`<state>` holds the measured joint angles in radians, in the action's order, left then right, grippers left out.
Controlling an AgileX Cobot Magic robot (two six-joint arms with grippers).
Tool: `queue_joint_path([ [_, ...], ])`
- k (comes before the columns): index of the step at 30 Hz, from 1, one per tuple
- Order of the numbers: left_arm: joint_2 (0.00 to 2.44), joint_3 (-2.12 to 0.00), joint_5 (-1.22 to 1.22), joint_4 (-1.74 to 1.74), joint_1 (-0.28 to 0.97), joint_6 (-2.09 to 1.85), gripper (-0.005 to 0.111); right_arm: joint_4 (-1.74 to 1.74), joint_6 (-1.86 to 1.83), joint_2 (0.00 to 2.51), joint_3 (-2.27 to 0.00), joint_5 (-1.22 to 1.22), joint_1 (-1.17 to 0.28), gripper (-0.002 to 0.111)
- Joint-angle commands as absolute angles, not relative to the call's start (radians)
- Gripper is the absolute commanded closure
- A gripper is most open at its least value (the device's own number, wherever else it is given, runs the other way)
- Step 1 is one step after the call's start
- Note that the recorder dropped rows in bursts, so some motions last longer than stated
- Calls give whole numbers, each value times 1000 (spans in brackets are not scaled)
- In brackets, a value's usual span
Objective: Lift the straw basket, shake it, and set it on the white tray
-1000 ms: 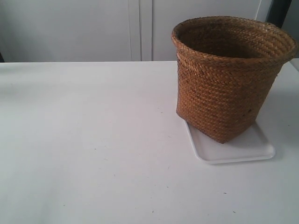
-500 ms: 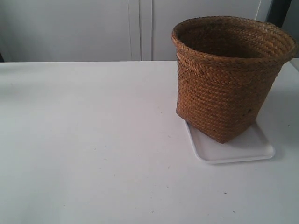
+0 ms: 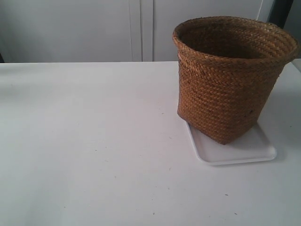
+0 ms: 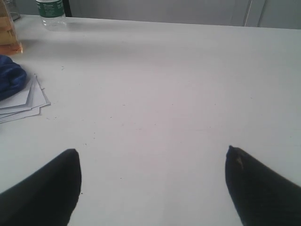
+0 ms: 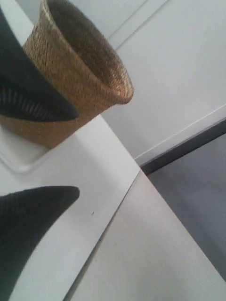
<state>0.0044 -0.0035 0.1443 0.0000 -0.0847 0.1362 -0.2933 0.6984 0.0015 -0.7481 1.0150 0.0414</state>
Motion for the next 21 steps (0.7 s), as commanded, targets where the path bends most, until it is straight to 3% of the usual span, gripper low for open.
queue_joint_path([
  [1, 0, 0, 135, -6, -88, 131, 22, -101, 757, 0, -732, 791, 29, 66],
  [4, 0, 0, 135, -6, -88, 131, 22, 214, 652, 0, -607, 341, 2, 66],
  [6, 0, 0, 135, -6, -88, 131, 22, 506, 384, 0, -521, 216, -3, 66],
  [9, 0, 0, 135, -6, -88, 131, 22, 753, 59, 0, -412, 210, -3, 66],
  [13, 0, 0, 135, -6, -88, 131, 22, 796, -234, 0, -287, 236, -3, 66],
  [21, 0, 0, 135, -6, -88, 131, 22, 787, -415, 0, -100, 236, -3, 66],
])
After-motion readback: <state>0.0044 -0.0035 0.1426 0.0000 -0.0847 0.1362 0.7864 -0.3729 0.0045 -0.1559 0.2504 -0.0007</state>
